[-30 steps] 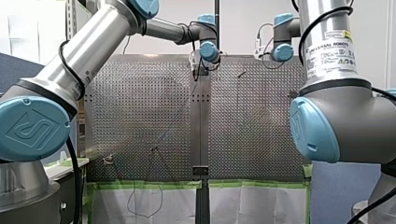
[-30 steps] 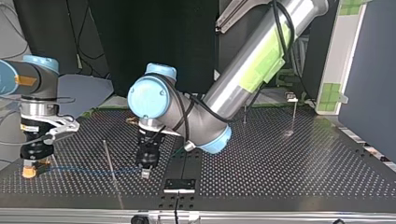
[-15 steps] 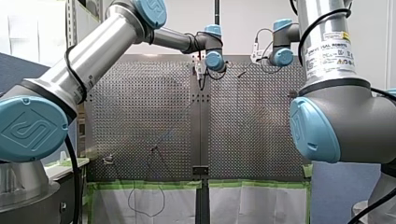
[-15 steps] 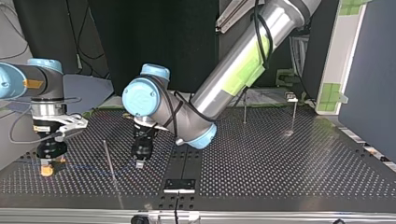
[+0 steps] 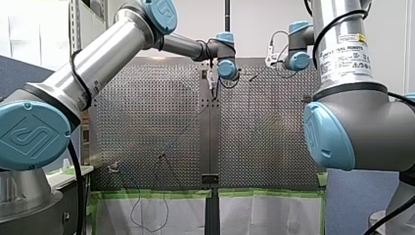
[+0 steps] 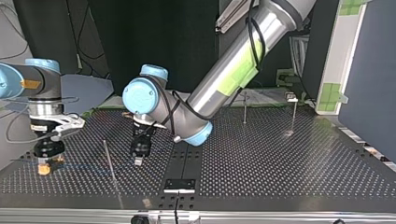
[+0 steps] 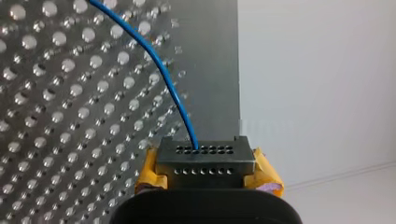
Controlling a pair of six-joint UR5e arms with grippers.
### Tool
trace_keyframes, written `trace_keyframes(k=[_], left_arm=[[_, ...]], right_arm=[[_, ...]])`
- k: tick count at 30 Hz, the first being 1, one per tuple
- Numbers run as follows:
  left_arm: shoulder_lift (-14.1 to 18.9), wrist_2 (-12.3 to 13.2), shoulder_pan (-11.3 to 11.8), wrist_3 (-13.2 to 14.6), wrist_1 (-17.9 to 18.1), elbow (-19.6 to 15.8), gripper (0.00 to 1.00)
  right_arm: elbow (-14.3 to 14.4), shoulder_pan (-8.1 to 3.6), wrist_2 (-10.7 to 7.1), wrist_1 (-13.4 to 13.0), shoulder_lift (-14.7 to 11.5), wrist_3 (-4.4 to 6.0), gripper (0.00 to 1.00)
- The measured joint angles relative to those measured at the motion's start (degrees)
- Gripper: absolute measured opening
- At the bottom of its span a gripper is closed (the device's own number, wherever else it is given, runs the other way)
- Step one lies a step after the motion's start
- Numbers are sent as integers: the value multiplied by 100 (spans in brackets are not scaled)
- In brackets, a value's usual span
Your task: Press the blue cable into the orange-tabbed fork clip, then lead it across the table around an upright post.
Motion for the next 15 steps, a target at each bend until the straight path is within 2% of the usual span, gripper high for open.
trace_keyframes(k=[6, 15], left_arm=[[-116, 9, 5, -17, 24, 1, 0], [-238, 29, 15, -28, 117, 7, 0]], right_arm=[[73, -42, 4, -9, 109, 12, 0], [90, -47, -198, -26, 373, 57, 0]])
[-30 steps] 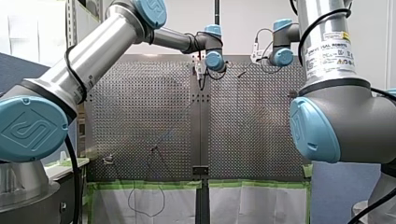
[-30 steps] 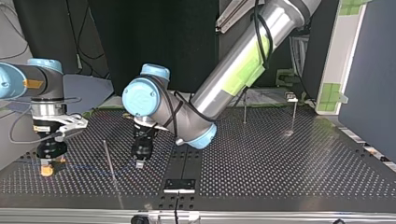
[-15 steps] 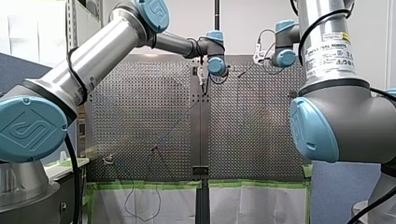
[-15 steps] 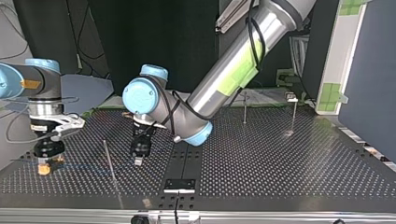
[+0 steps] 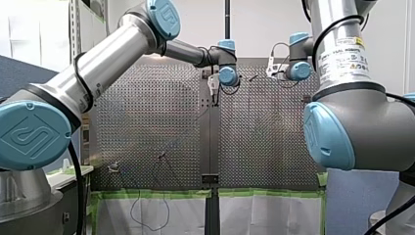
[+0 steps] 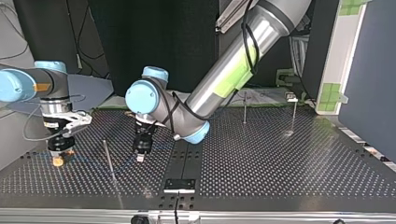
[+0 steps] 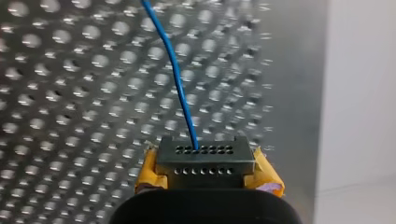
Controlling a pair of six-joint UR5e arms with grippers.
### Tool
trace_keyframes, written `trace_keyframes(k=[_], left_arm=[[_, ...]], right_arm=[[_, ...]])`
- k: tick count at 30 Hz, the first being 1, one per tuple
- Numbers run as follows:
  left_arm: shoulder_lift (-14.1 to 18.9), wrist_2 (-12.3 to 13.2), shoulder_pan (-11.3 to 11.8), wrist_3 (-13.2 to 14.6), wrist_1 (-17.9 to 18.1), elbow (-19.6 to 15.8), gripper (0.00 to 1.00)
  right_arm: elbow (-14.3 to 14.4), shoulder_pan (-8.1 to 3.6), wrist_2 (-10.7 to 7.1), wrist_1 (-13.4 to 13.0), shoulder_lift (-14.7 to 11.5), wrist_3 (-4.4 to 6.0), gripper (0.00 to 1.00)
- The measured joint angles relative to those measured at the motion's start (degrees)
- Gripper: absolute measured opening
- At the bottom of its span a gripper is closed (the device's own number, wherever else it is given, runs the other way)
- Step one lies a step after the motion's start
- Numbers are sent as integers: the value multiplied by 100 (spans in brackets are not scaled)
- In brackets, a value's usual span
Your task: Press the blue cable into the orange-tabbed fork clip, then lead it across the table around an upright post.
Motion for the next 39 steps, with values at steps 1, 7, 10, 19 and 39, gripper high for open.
trace_keyframes(k=[1, 7, 10, 19, 39], left_arm=[[-33, -1, -7, -1, 17, 7, 0], [-150, -55, -37, -13, 144, 6, 0], [-160, -103, -29, -15, 204, 0, 0], [-182, -180, 21, -12, 541, -275, 0], [-215, 235, 98, -36, 690, -386, 100]], right_arm=[[1, 0, -41, -1, 45, -1, 0], [27, 0, -186, -1, 184, -19, 0], [70, -11, -193, -3, 227, -27, 0], [346, -42, -184, -49, 400, -36, 0], [481, -47, -167, -79, 491, -46, 0]])
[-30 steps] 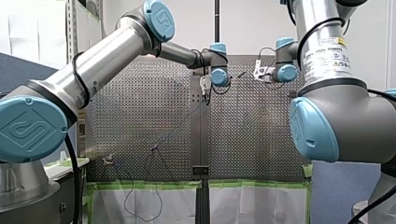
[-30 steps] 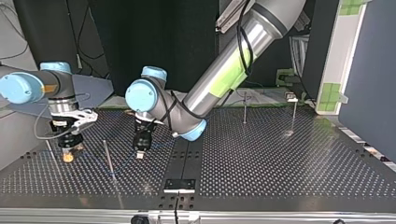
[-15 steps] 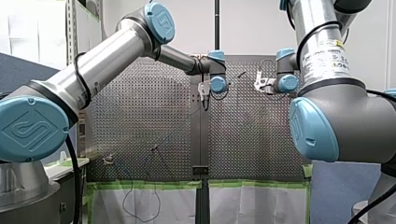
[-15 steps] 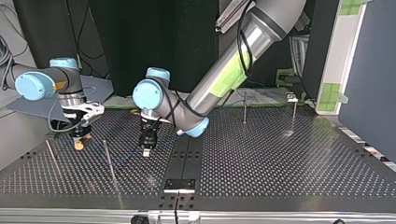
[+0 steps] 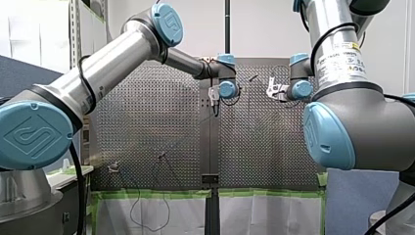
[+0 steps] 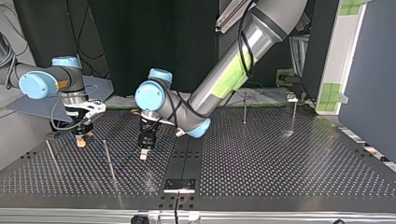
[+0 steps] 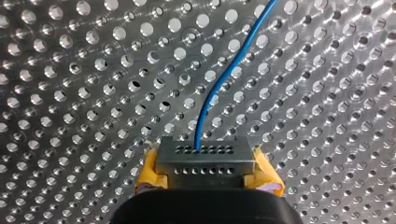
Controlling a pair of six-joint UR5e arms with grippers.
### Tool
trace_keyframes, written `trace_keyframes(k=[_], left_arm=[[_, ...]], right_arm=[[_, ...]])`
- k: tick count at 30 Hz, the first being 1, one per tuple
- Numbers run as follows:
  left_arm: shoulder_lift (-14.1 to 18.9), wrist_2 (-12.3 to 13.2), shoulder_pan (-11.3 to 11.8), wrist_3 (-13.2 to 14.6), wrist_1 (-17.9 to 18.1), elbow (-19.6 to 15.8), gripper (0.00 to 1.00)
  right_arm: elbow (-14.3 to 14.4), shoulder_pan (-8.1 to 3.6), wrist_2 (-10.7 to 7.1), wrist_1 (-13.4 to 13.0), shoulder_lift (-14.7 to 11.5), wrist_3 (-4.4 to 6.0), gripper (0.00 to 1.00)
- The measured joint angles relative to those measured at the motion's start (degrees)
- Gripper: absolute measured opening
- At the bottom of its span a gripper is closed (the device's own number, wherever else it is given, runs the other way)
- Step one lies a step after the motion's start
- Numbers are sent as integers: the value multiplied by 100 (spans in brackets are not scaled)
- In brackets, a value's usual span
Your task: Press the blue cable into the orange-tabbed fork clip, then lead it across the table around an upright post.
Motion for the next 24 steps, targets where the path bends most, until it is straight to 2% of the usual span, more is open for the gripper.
trace_keyframes(k=[13, 19, 24], left_arm=[[-37, -74, 36, -133, -67, 6, 100], [-146, -38, 79, -225, -146, 104, 100], [-200, -45, 84, -237, -261, 206, 100]], right_arm=[[73, 32, 9, -106, 59, 20, 0], [103, 76, 18, -112, 223, 9, 0], [256, 113, 97, -227, 279, 93, 0]])
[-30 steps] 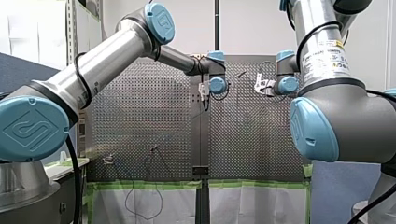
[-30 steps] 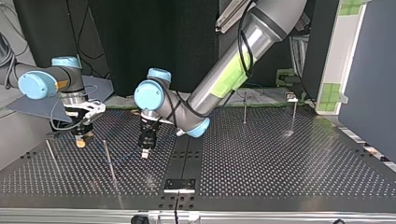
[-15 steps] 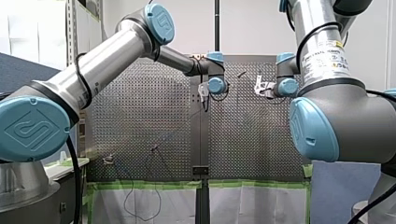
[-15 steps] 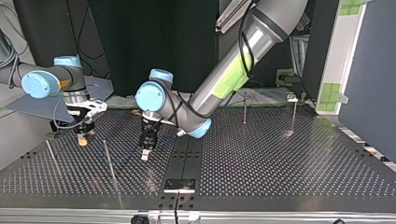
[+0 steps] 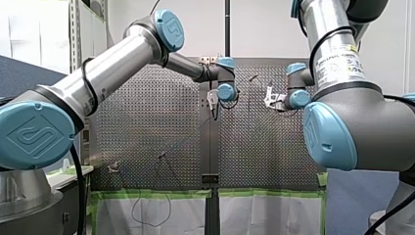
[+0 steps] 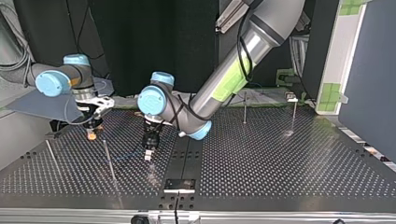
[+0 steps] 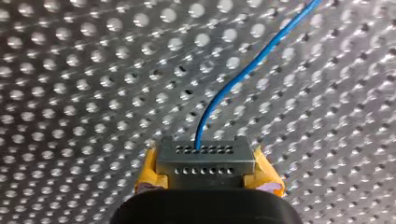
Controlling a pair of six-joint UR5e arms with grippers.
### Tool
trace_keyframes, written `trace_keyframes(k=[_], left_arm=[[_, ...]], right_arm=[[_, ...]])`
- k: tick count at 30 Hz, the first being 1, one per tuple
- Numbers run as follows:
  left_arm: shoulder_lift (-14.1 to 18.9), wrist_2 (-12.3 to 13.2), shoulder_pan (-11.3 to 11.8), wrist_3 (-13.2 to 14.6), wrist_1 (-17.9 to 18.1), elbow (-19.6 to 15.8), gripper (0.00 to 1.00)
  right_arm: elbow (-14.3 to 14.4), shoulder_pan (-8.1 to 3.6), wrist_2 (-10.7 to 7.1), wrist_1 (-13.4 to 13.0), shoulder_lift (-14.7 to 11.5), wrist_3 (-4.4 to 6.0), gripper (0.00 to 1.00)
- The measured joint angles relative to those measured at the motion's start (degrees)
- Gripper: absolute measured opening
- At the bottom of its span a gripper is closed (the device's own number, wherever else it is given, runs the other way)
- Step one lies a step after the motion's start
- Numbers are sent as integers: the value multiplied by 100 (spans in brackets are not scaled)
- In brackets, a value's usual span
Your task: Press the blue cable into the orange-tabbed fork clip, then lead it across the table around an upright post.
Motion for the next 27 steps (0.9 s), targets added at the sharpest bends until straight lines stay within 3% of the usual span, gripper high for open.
trace_keyframes(k=[7, 10, 12, 18, 27], left_arm=[[-8, -23, -3, 4, -39, 14, 100], [-9, -33, -9, 5, -42, 13, 100], [-9, -43, -10, 5, -44, 11, 100], [-6, -64, -16, 10, -74, 12, 100], [-4, -91, -20, 46, -137, 9, 100]], right_arm=[[332, -1, 155, -327, 23, 288, 0], [465, 4, 239, -459, 55, 347, 0], [528, 9, 299, -541, 107, 340, 0], [731, 16, 578, -843, 288, 189, 0], [955, 15, 952, -1245, 543, 126, 0]])
